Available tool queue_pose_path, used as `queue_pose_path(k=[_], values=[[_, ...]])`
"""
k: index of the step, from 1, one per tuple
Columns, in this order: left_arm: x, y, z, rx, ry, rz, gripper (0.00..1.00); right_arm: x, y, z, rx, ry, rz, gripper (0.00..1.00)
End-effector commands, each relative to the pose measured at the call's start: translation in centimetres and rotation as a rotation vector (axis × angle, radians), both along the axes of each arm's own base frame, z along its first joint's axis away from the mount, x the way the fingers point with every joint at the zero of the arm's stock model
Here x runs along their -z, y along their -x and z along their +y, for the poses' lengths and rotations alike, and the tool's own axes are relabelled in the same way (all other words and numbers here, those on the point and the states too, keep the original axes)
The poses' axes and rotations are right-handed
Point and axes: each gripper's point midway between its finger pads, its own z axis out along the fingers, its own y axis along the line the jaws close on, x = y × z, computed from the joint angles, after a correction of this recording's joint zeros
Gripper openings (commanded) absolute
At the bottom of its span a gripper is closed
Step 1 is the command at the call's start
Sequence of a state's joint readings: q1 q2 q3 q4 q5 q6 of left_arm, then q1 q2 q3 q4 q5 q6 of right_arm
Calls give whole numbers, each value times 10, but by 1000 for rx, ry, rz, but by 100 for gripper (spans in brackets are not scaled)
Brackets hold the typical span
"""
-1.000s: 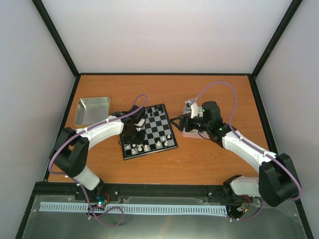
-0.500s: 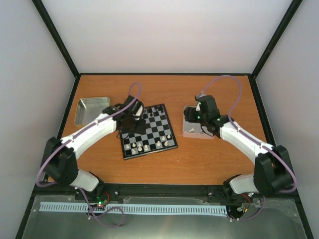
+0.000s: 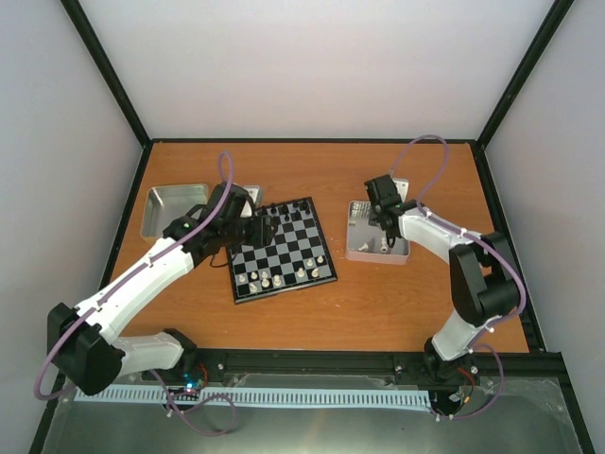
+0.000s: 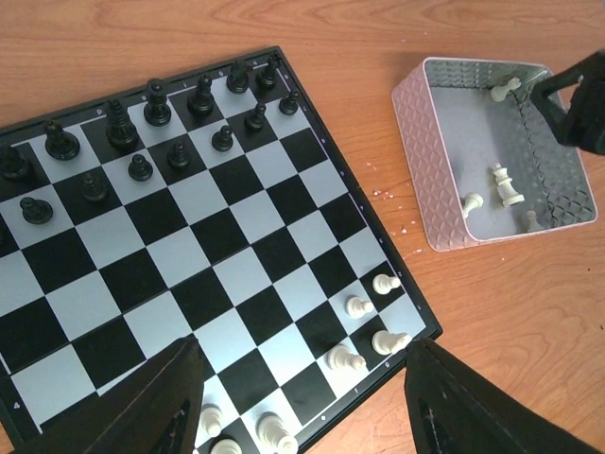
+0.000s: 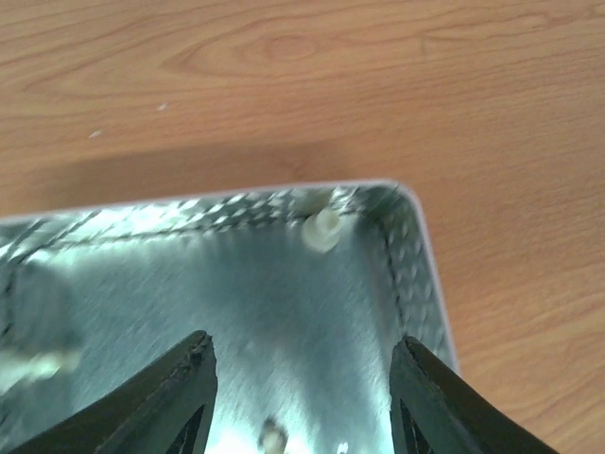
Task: Set up the chess pieces on the board
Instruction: Place the chess piece on the chessboard.
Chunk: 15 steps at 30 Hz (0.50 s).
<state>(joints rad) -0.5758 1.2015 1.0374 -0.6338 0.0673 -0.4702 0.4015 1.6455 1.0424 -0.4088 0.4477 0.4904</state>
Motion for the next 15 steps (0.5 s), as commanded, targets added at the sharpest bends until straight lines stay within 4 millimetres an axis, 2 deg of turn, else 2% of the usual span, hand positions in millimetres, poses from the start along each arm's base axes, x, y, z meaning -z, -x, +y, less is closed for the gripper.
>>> queue_pose_path(k=[1, 4, 6, 15], values=[[-3, -3, -4, -3, 38, -11, 59, 2, -26, -19, 35, 64, -47, 51], [-1, -2, -5, 3, 42, -7, 59, 11, -40, -3, -65, 53, -45, 49], [0, -2, -6, 7, 44, -4, 59, 16, -46, 0, -81, 63, -32, 44], [0, -2, -6, 7, 41, -2, 59, 40, -54, -31, 41, 59, -7, 43]])
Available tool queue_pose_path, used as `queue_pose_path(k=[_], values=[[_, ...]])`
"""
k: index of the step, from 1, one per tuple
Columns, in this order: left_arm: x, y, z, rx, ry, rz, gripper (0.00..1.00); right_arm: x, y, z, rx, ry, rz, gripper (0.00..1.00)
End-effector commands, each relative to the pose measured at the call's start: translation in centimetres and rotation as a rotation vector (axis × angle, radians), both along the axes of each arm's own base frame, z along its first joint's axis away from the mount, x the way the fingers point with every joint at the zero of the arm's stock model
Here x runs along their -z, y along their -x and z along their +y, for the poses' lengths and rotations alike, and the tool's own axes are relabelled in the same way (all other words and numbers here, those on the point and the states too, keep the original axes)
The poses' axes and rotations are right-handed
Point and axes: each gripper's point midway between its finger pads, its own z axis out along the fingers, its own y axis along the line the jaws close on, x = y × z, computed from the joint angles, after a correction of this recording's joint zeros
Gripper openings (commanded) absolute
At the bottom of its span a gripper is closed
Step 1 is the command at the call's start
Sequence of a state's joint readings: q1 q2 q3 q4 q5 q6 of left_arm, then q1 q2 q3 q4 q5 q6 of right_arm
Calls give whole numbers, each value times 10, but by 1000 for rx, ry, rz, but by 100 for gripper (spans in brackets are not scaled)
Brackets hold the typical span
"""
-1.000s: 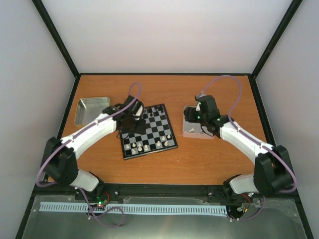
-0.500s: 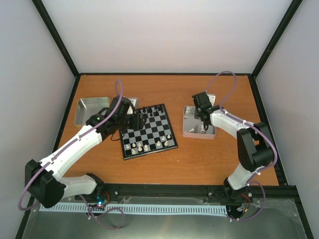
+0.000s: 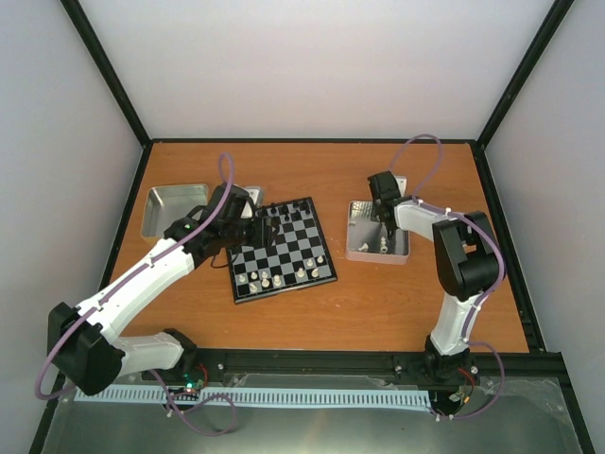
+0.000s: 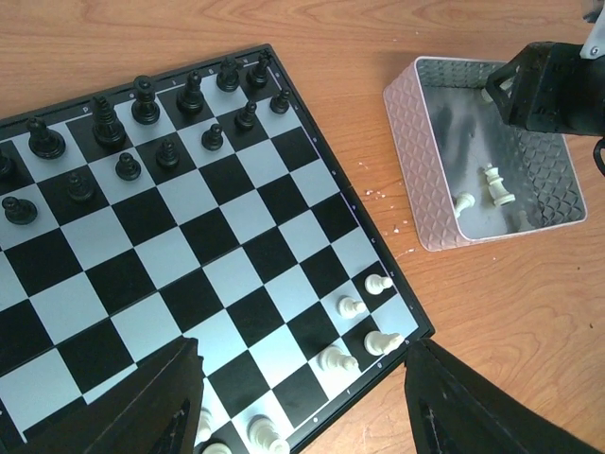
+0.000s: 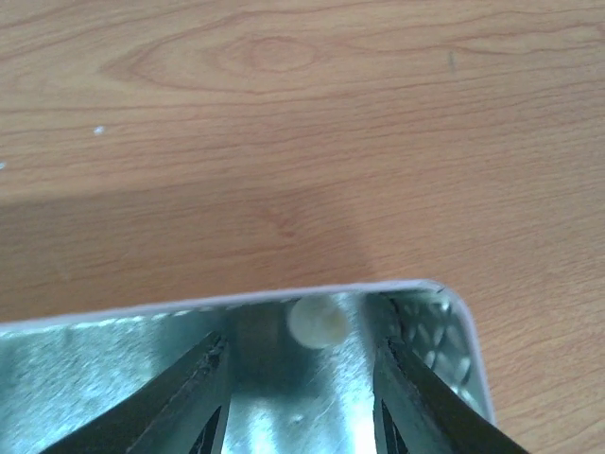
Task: Set up the chess pieces on the board
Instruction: Pick up the chess piece from the storage box.
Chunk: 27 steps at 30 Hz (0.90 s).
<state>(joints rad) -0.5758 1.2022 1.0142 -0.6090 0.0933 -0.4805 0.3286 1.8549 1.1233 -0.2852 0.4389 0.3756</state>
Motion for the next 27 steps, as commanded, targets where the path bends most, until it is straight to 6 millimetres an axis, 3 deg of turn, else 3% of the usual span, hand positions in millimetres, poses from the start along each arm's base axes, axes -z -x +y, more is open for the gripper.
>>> queue_pose_path(k=[1, 10, 17, 23, 27], values=[[-5, -4, -2, -4, 20, -17, 59, 3, -13, -16, 51, -19, -35, 43], [-2, -4, -2, -6, 15, -6, 59, 16, -28, -3, -63, -49, -33, 36], [0, -3, -1, -8, 14, -2, 59, 17, -32, -5, -48, -35, -27, 36], [2, -4, -3, -4, 14, 1, 58, 4, -36, 4, -104, -54, -33, 42], [2, -3, -3, -3, 14, 2, 58, -6, -40, 14, -177, -71, -49, 34]])
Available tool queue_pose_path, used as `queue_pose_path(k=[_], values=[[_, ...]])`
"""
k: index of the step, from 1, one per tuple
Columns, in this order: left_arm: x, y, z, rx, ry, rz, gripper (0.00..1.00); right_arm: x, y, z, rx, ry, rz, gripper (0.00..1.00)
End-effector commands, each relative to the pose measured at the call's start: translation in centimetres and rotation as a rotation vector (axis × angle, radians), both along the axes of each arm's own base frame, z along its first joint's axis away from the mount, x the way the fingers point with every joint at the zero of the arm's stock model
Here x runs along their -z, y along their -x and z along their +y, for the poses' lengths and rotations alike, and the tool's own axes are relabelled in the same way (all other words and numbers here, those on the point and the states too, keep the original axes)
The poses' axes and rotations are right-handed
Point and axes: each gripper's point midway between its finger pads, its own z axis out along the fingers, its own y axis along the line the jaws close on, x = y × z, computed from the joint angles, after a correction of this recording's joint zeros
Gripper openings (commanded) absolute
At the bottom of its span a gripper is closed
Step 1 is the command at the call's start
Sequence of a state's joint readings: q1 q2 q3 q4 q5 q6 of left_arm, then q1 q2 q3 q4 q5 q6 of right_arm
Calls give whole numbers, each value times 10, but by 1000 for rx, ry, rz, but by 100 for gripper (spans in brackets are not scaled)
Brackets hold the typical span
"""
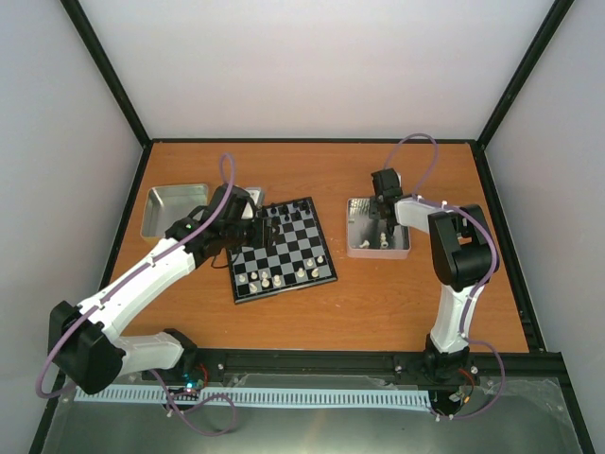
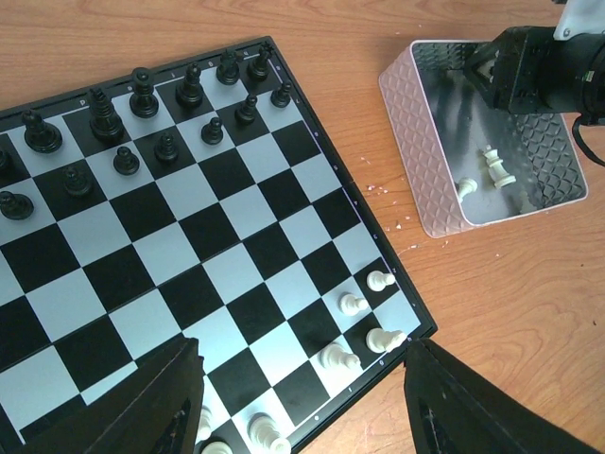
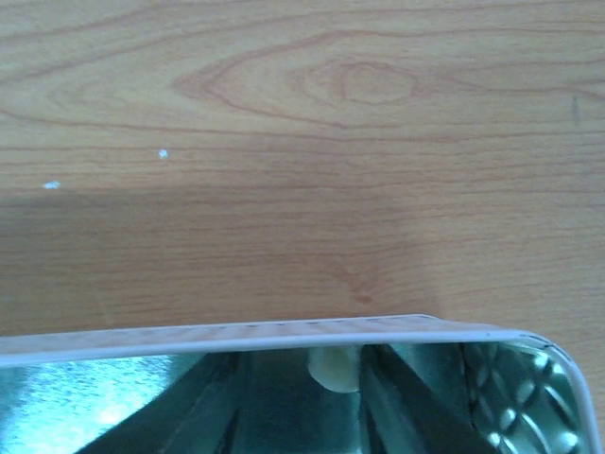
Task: Set up the chess pieces on the board
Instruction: Pick up the chess piece from the storage box, then place the chess piece on the chessboard.
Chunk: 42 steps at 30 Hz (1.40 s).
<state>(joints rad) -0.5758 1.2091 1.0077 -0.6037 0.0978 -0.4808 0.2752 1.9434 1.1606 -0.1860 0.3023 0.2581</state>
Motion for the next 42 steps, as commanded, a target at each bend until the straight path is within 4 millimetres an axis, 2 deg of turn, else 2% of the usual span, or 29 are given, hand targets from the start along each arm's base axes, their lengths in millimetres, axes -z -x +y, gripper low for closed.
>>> queue_pose_path(k=[1, 4, 8, 15, 17, 22, 27, 34, 40, 42], values=[[-2, -3, -2, -6, 16, -7, 58, -26, -14, 10, -75, -24, -58, 30], [-1, -3, -2, -6, 17, -6, 58, -19, -13, 16, -106, -38, -26, 19], [0, -2, -2, -5, 19, -2, 58, -16, -11, 16, -95, -50, -22, 14], [0, -2, -2, -4, 16, -4, 58, -14, -11, 14, -73, -50, -17, 13], [0, -2, -2, -4, 17, -3, 58, -14, -10, 14, -70, -57, -14, 10], [-1, -3, 1, -22, 17, -9, 58, -33, 2, 23, -81, -87, -28, 9], [-7, -7, 6, -57, 17, -34, 58, -61, 31, 44, -132, -140, -55, 9], [-9, -11, 14, -115, 33, -45, 58, -104, 85, 93, -289, -199, -110, 12], [-6, -10, 22, -164, 70, -39, 59, -112, 150, 133, -458, -313, -102, 13], [-8, -11, 32, -225, 78, -41, 60, -103, 167, 141, -511, -301, -83, 13]])
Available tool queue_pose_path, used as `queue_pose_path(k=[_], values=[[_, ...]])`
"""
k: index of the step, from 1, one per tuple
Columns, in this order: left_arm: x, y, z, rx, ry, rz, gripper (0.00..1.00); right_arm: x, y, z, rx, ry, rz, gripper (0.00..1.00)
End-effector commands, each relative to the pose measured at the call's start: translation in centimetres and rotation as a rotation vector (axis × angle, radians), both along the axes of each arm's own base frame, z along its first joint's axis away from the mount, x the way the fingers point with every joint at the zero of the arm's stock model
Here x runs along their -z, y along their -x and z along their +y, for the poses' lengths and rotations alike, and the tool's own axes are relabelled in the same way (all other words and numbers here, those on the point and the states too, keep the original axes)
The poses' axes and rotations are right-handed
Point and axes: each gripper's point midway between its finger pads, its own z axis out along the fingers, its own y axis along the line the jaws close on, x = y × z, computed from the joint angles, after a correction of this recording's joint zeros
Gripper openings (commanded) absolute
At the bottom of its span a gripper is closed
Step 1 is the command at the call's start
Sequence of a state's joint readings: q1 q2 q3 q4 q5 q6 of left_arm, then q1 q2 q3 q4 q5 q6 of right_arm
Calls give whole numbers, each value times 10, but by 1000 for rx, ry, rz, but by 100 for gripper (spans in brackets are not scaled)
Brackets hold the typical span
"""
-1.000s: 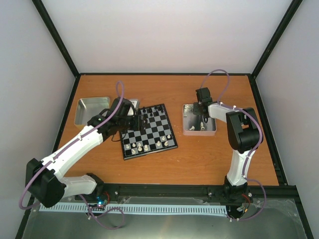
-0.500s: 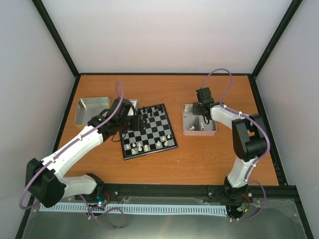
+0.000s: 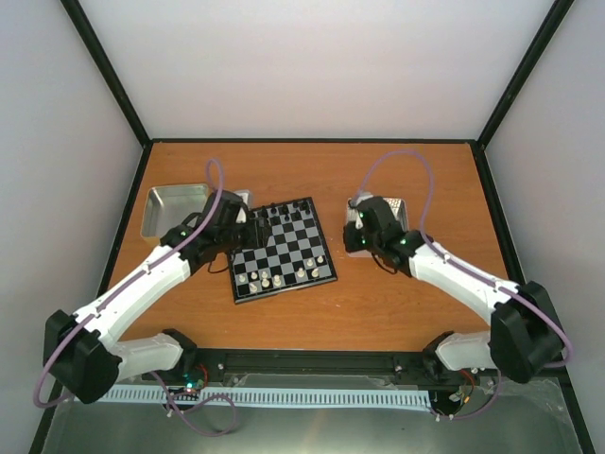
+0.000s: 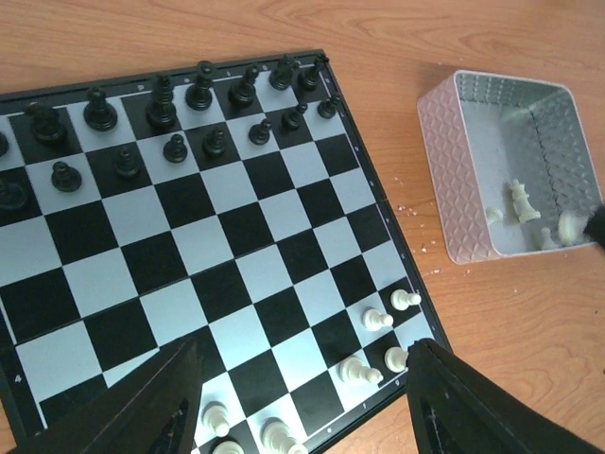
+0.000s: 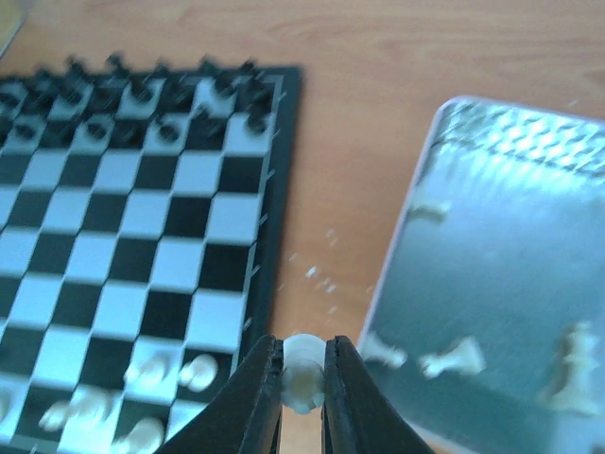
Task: Set up the chess pieces on the board
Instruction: Place the chess piece on the chessboard.
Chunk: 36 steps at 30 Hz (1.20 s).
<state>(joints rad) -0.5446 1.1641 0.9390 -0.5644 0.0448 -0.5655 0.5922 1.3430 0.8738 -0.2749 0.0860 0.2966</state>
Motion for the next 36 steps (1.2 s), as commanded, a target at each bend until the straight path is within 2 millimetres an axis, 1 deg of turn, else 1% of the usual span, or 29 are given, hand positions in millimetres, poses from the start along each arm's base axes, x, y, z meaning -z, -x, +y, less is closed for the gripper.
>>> queue_pose_path(k=[1, 3, 6, 8, 10, 13, 19, 23, 27, 30, 36], values=[[-18, -7, 18, -136, 50, -56, 61, 16, 39, 17, -110, -7, 51, 12], [-25, -7, 34, -217, 43, -91, 61, 25, 50, 22, -151, -1, 67, 12], [-35, -4, 55, -318, 35, -142, 64, 36, 65, 36, -237, -27, 95, 12], [-39, 0, 67, -368, 28, -161, 65, 45, 73, 45, -280, -26, 120, 11], [-41, 3, 74, -392, 26, -171, 67, 55, 79, 51, -307, -19, 143, 11], [-40, 6, 74, -388, 32, -168, 69, 64, 83, 58, -337, -20, 160, 11], [-33, 5, 61, -325, 44, -144, 69, 74, 77, 69, -363, 0, 173, 11], [-30, 4, 58, -307, 37, -135, 69, 85, 78, 71, -372, 47, 187, 11], [-29, 4, 56, -298, 39, -134, 69, 86, 80, 76, -382, 72, 167, 12], [-28, 3, 55, -294, 39, -133, 69, 88, 76, 75, -360, 91, 155, 12], [-28, 4, 54, -287, 38, -132, 69, 89, 68, 68, -307, 130, 120, 13]])
